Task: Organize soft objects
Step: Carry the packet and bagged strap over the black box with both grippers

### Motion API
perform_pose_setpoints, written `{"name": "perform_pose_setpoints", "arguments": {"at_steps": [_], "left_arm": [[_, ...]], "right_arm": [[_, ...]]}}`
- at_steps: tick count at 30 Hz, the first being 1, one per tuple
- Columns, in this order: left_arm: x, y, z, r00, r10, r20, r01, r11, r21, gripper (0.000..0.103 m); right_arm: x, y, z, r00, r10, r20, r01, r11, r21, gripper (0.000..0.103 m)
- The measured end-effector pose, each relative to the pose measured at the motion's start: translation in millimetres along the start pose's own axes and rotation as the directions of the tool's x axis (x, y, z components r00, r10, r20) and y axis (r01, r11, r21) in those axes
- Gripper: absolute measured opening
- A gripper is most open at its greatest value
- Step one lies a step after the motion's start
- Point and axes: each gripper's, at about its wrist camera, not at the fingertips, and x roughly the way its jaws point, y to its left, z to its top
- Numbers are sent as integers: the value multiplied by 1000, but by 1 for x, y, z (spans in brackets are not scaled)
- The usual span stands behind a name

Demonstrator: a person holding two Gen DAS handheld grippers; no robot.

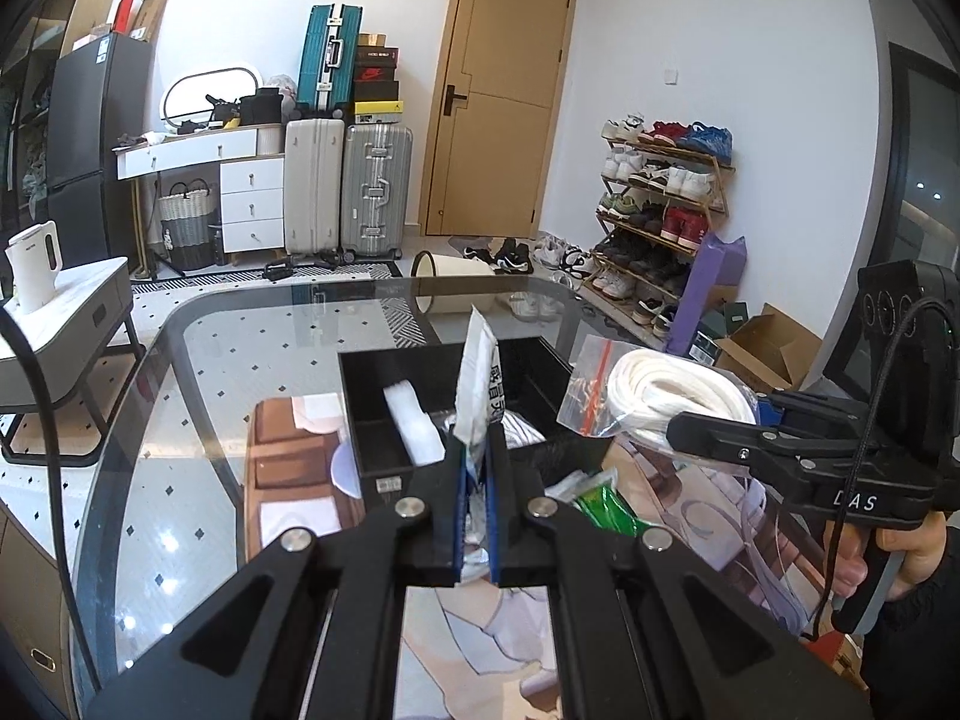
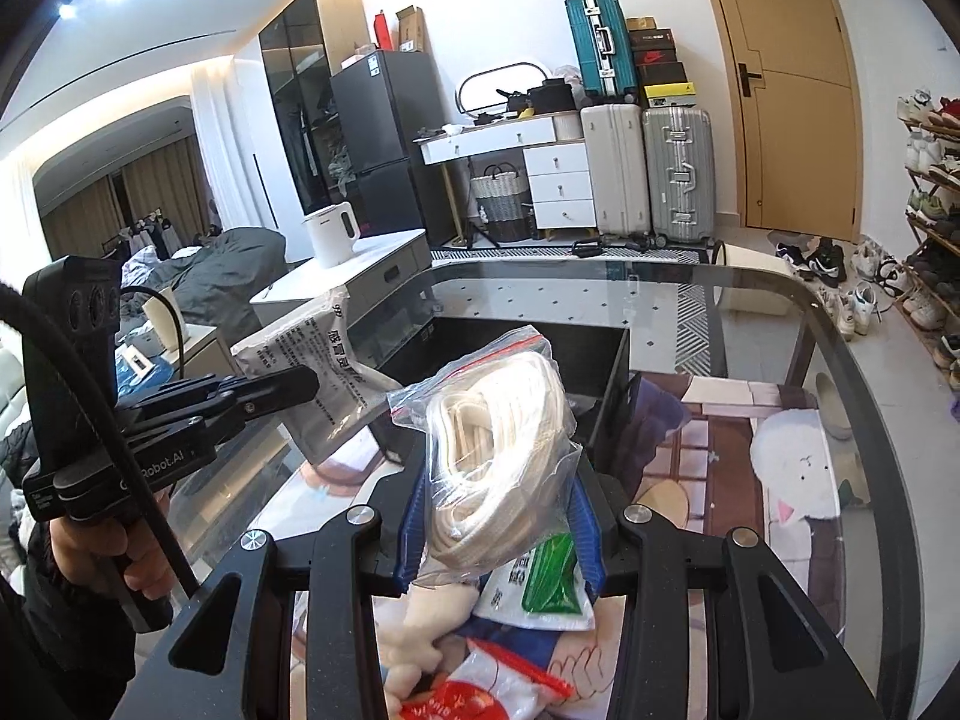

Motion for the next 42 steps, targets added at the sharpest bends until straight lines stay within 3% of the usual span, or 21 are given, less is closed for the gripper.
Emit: {"name": "perform_pose_setpoints", "arguments": {"at_steps": [16,42], "left_arm": [[45,19,23,1000,3,-23,-4,1000,-19,2],[105,21,14,992,40,-117,-38,999,23,2]], "right_arm": [[43,-2,36,996,-73,-52,70,996,-45,40],[132,-10,37,976,-117,-181,96,988,-122,40]]}}
